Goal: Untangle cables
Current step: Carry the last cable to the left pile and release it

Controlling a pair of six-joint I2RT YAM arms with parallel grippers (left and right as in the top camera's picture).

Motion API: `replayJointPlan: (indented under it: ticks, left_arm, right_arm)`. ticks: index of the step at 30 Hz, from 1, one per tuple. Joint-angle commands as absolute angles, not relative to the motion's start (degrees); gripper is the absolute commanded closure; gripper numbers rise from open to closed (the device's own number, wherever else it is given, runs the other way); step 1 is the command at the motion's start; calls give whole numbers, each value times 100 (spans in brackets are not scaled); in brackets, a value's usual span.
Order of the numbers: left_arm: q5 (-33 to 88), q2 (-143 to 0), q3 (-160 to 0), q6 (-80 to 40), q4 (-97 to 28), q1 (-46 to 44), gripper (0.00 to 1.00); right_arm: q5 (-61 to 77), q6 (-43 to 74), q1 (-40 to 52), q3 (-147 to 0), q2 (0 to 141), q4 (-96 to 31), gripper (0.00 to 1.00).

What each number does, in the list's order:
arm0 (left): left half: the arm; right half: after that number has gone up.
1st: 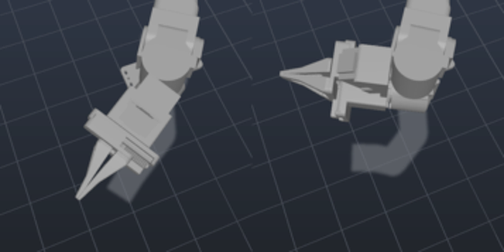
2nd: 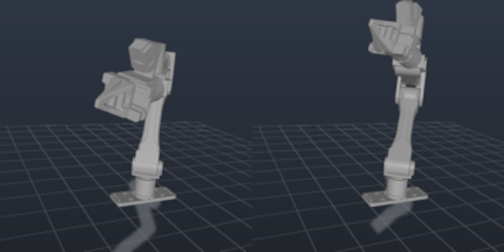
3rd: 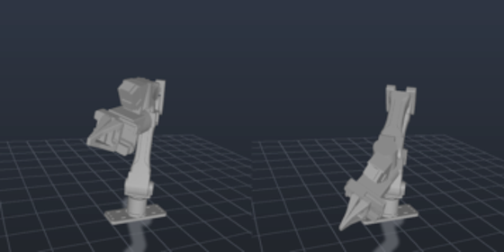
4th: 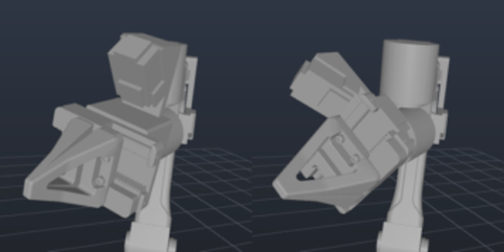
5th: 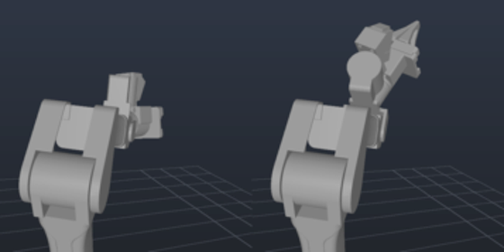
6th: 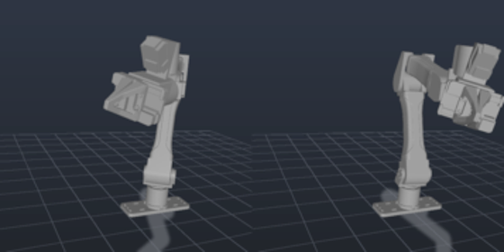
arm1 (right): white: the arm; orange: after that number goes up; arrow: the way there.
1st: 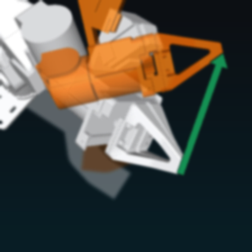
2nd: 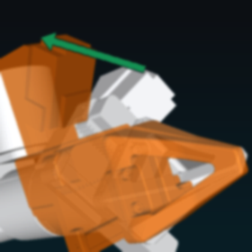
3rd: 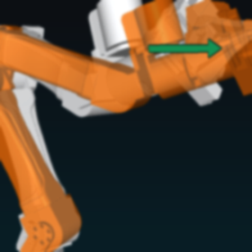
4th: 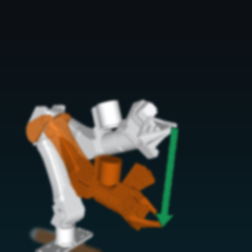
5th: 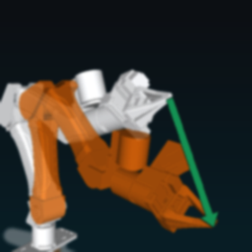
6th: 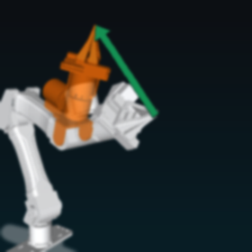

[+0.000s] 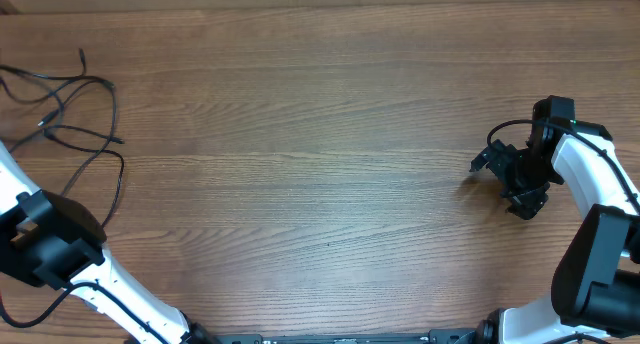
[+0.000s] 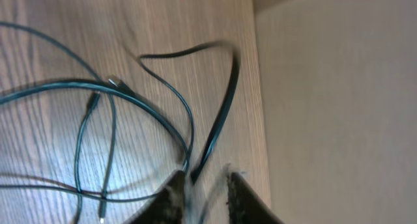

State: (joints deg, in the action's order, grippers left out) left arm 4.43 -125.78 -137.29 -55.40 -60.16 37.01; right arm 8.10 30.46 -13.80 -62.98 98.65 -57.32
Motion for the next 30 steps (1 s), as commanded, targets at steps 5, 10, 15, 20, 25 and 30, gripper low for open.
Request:
replayJointPlan:
  ticks: [5,10,15,20,25,30]
  left_arm:
    - [-54,-12440,-13806,-5736,-6016,3767,0]
    - [-36,-12440,-13806,-4659,-6182,3743,0]
    - [27,-12440,-13806,-4449,-6958,3741,0]
    - [502,-12440,-13806,-3413,-7832,3656,0]
    - [1155,-12440,-13804,-2272,-8440,3374,0]
    - [1203,-12440,-13804,-1020,-9041,2751,0]
  right_arm:
    - [757,3107,-1389,-6294,9889,-5780,0]
    - [755,3107,-1389,-6294,9889,-5835,0]
    - [755,3107,-1389,-6294,9889,-5852,0]
    - [757,3107,-1389,-6294,9889,-5848,0]
    - [755,3105,-1389,-6294,9889,-5850,0]
    - [753,3105,-1317,-6294,9889,-5833,0]
